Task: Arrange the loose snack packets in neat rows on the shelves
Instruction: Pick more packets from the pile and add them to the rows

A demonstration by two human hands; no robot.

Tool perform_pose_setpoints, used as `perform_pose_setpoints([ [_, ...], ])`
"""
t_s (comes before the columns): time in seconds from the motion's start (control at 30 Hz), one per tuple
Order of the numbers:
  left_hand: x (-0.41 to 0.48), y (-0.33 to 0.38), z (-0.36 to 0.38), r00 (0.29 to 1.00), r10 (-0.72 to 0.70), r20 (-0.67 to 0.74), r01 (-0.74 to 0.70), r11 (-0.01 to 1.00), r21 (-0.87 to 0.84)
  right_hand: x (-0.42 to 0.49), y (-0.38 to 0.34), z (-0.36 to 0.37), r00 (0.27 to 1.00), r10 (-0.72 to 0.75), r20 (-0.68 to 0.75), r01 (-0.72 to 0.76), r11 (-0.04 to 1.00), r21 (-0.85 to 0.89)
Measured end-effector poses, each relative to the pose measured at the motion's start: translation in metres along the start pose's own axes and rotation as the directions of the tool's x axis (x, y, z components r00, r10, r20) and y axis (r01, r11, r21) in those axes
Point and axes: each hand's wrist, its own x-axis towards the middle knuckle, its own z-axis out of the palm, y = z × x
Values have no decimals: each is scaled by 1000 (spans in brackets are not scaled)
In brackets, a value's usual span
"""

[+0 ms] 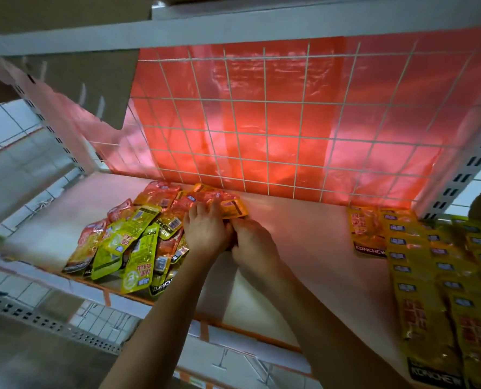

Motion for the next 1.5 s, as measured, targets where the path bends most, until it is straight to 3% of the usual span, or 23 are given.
perform_pose_setpoints([
  [0.17, 0, 0, -1, 999, -50, -8, 50, 998, 23, 3, 7, 0, 998, -27, -50, 18, 985, -173],
  [0.37, 0, 1, -9, 995, -82, -54, 77, 994, -81, -2, 21, -7, 988, 9, -155, -56, 952, -300],
  [0.53, -5, 11, -16, 983, -18, -183, -24, 974, -224, -6, 28, -6, 963, 113, -246, -193, 924, -331],
  [0.63, -9, 19, -18, 979, -52, -197, -34, 912, -408, -4, 26, -1, 960, 157, -231, -229, 914, -335],
  [0.87, -16, 22, -10, 986, -168, 11, 126, 693, -709, -6, 27, -15, 947, 241, -212, -298, 905, -303],
  [1.07, -23, 36, -5, 965, -193, 180, 251, 463, -850, -11, 43, -46, 917, 367, -155, -382, 921, -78],
  [1.17, -25, 46, -6, 949, -158, 272, 309, 307, -900, -22, 58, -64, 887, 432, -162, -399, 895, 199],
  [1.27, -28, 61, -8, 929, -26, 370, 370, 159, -916, -31, 73, -79, 857, 489, -163, -355, 790, 500],
  [1.37, -30, 76, -7, 924, 86, 373, 369, 62, -927, -40, 85, -93, 847, 492, -199, -290, 743, 603],
  [1.5, -31, 99, -4, 930, 61, 364, 363, 26, -932, -52, 102, -112, 830, 510, -223, -229, 678, 699],
])
